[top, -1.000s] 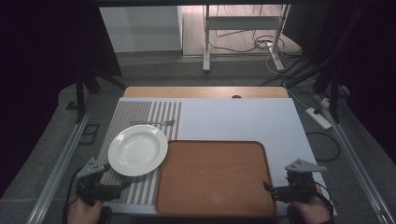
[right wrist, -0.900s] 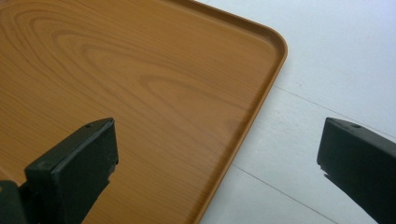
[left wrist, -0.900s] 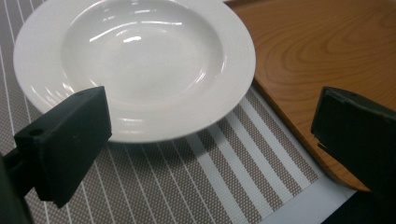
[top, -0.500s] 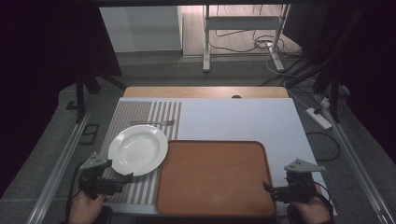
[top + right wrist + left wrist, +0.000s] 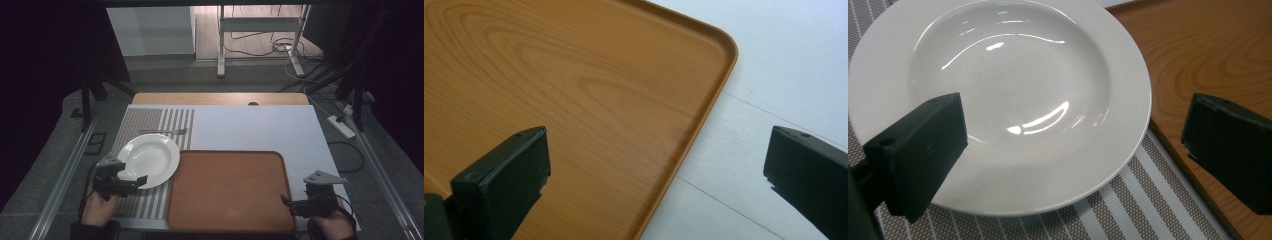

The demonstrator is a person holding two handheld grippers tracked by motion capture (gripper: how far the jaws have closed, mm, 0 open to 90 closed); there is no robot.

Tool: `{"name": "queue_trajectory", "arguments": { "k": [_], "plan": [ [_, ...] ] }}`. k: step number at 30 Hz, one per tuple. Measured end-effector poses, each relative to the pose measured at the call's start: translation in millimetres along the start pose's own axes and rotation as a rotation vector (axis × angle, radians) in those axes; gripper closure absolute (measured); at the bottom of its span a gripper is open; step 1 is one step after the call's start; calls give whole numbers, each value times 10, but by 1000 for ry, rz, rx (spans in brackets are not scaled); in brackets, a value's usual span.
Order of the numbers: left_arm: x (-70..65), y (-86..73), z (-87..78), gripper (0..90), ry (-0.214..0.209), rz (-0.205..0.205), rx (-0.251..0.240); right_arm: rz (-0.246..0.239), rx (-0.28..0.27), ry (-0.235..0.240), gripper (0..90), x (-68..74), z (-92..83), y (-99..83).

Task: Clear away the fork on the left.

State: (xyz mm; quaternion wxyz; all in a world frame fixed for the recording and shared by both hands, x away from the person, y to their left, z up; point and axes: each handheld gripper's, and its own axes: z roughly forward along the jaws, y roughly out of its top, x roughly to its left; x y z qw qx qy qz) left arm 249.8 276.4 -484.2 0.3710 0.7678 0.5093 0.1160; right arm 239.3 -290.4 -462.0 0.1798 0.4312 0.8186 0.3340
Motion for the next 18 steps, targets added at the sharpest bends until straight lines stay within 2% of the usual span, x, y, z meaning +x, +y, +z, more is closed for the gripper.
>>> {"name": "queue_trajectory", "arguments": {
  "k": [2,4,9,13,18],
  "plan": [
    [31,47,43,0,-19,-15,-6,-3,2,-1,0,3,1,1],
    [50,86,76,0,-20,-15,-5,-6,3,-1,0,4,2,-1],
    [84,180,158,5,3,-7,0,-3,2,1,0,0,1,-3],
    [119,267,259,18,52,3,20,-3,5,2,0,0,2,-3],
    [187,352,354,25,54,8,30,-5,8,1,0,3,3,-5]
  ]
}}
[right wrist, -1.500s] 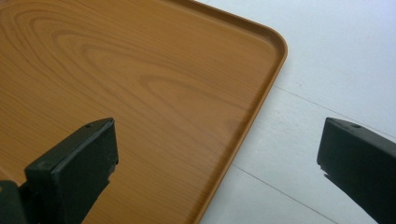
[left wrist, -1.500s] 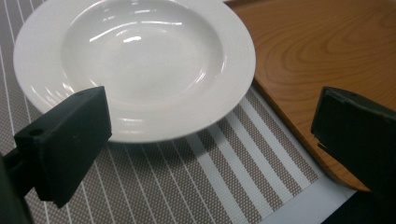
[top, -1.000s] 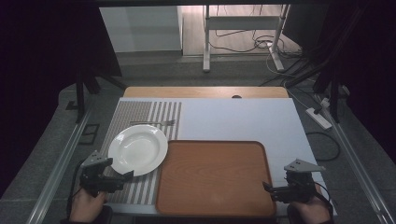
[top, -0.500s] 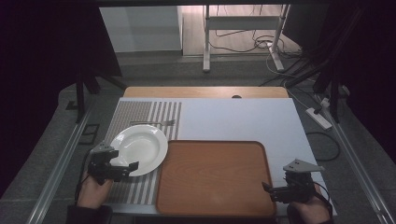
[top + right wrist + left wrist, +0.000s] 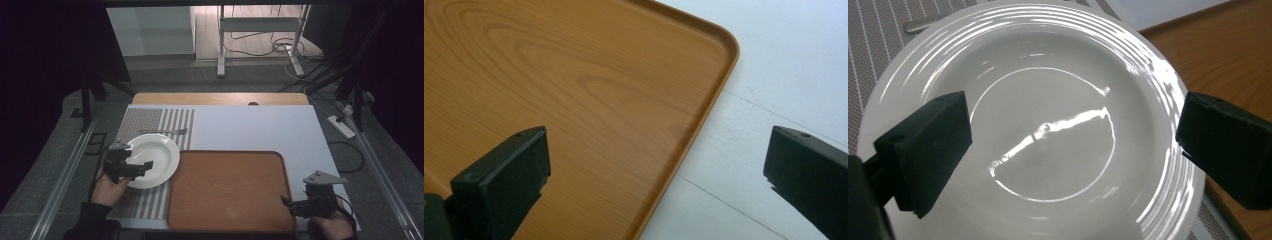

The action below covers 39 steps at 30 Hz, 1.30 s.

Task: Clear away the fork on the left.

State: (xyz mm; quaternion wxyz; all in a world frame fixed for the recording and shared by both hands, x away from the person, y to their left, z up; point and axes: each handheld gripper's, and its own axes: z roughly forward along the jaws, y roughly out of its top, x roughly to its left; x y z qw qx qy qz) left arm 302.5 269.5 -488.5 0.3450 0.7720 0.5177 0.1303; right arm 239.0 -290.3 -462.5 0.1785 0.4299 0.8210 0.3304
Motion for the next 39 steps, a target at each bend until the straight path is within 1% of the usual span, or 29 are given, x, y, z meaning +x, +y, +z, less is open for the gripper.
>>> {"name": "queue_trajectory", "arguments": {
  "k": [3,10,17,23,31,39],
  "plan": [
    [32,60,53,25,14,4,10,1,2,-1,0,1,-1,-1],
    [133,192,138,10,-9,-10,11,-5,9,1,0,1,-1,-2],
    [235,245,206,0,-14,-18,18,-4,6,3,0,1,-1,-4],
    [308,324,260,0,-11,-18,18,-5,6,3,0,1,-1,-4],
    [391,447,367,0,6,-10,30,-5,5,3,0,1,-2,-5],
    [503,541,456,0,6,-33,36,-8,7,4,0,3,-1,-6]
  ]
}}
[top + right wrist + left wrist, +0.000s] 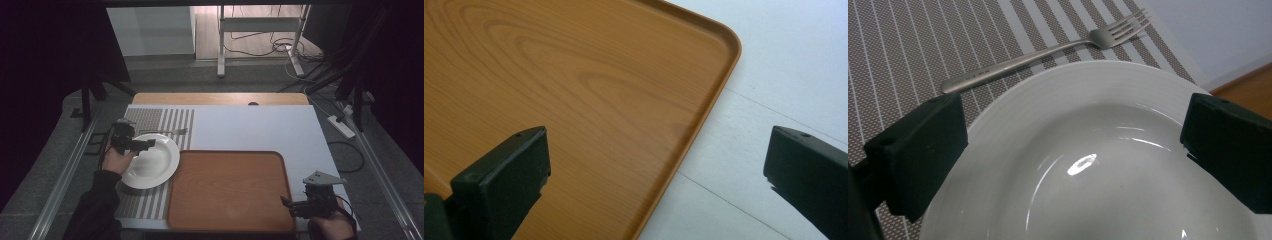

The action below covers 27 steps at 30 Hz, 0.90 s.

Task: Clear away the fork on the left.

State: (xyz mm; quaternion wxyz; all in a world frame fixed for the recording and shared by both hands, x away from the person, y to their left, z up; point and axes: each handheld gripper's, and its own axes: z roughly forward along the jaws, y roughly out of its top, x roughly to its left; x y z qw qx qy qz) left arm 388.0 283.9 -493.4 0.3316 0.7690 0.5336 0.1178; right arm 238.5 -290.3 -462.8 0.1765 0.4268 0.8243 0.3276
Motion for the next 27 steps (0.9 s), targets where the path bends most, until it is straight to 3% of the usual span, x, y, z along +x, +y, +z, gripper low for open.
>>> {"name": "queue_trajectory", "arguments": {
  "k": [12,18,22,25,27],
  "plan": [
    [149,154,165,1,12,-21,16,-3,6,-2,0,4,8,1],
    [185,232,259,63,19,5,42,-4,7,-1,0,3,6,0],
    [233,283,274,188,26,21,52,-4,7,-1,0,3,6,0],
    [306,319,283,328,22,10,62,-4,8,-2,0,3,7,0],
    [360,332,306,476,16,-3,77,-3,8,-2,0,2,7,0]
  ]
}}
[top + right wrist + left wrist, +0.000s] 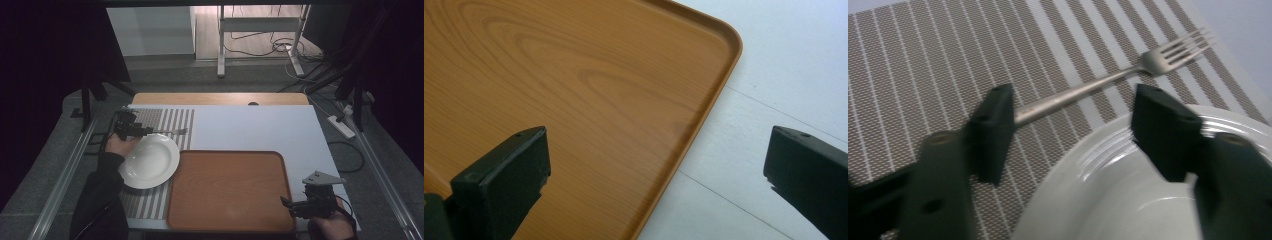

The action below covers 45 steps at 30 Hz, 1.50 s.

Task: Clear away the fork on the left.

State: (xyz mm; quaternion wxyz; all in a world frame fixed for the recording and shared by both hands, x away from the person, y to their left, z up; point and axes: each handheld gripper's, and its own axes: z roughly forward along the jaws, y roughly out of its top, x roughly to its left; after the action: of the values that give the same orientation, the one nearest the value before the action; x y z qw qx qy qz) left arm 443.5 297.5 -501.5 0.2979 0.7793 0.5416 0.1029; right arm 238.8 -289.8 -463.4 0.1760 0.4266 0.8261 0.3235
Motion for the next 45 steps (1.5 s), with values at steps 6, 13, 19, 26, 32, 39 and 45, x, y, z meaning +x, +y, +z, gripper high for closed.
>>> {"name": "queue_trajectory", "arguments": {
  "k": [6,13,19,26,32,39,45],
  "plan": [
    [119,56,116,893,22,16,62,1,2,-2,0,1,4,1],
    [248,214,310,894,71,24,124,2,8,1,0,-3,5,3],
    [357,281,420,894,129,30,218,7,8,5,0,-9,5,-2],
    [349,195,370,895,71,29,225,3,15,0,0,0,2,-6],
    [315,118,300,895,24,61,254,-5,20,-2,0,9,8,-5],
    [293,56,252,895,-24,93,273,-14,27,-1,0,16,14,-3],
    [288,36,240,895,-44,97,277,-21,33,-2,0,21,20,-1]
  ]
}}
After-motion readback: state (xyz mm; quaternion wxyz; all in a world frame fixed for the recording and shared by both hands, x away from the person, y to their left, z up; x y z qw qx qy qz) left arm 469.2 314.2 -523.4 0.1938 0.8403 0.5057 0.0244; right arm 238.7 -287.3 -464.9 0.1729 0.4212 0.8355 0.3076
